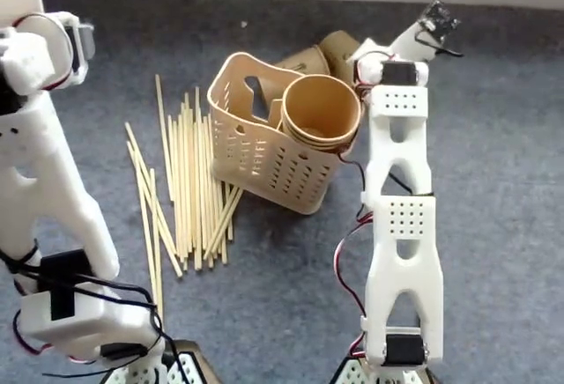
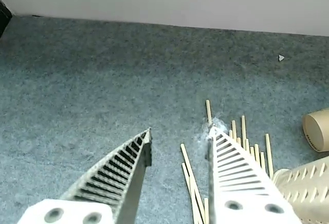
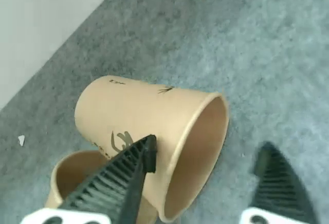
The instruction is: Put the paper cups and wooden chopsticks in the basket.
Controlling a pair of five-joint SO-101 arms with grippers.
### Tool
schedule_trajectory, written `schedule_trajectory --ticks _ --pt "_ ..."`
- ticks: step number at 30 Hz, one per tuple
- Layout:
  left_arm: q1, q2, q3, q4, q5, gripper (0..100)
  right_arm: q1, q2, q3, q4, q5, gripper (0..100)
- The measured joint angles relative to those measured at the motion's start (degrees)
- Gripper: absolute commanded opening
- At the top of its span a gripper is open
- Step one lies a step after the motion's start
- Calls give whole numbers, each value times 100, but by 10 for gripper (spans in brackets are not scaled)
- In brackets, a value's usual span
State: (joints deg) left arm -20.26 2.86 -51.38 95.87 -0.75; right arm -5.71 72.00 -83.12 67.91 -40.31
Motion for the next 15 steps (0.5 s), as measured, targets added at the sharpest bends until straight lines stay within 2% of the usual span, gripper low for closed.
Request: schedule_trajectory --ticks 2,4,10,15 --pt "0 0 0 0 0 180 53 176 -70 -132 0 39" --pt "0 0 0 0 0 180 158 264 -132 -158 0 0" --pt "0 0 369 0 0 181 703 387 -554 114 0 5" --pt "0 0 475 0 0 181 1363 422 -1125 1046 756 5"
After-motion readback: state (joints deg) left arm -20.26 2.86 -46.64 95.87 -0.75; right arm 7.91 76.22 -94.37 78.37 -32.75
